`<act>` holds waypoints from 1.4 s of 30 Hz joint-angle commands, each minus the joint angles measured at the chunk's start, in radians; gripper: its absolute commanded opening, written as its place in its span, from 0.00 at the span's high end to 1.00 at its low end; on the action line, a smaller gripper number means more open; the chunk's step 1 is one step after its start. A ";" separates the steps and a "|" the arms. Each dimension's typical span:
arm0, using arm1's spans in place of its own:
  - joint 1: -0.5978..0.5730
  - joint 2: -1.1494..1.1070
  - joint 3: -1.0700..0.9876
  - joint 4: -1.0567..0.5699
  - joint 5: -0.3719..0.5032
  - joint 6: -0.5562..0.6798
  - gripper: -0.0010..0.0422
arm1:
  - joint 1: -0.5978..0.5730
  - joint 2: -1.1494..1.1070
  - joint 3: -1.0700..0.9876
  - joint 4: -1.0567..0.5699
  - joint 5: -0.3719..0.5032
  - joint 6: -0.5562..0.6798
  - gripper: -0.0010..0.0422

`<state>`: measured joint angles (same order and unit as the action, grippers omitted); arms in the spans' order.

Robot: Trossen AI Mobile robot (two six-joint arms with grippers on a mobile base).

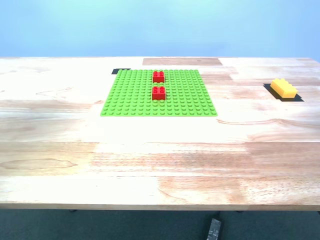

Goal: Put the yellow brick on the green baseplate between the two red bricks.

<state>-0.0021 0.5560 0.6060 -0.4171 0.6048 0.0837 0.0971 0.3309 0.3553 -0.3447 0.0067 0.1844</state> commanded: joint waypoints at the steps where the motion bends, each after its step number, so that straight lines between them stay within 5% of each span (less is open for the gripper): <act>1: -0.002 0.003 0.100 -0.188 0.057 0.056 0.98 | 0.000 0.108 0.081 -0.087 -0.001 -0.065 0.98; 10: -0.014 0.029 0.222 -0.471 0.092 0.132 0.98 | 0.005 0.311 0.334 -0.252 -0.170 -0.173 0.98; 14: -0.014 0.031 0.208 -0.466 0.191 0.130 0.98 | 0.004 0.431 0.504 -0.448 -0.140 -0.228 0.98; 20: -0.014 0.031 0.200 -0.483 0.190 0.142 0.98 | -0.034 0.661 0.653 -0.686 -0.090 -0.305 0.95; 33: -0.016 0.033 0.200 -0.488 0.189 0.168 0.98 | -0.115 1.030 0.732 -0.605 -0.112 -0.377 0.41; 42: -0.016 0.033 0.200 -0.494 0.189 0.167 0.98 | -0.113 1.315 0.864 -0.560 -0.113 -0.385 0.36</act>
<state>-0.0189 0.5888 0.8051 -0.9127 0.7937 0.2531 -0.0212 1.6127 1.2037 -0.9123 -0.1066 -0.2070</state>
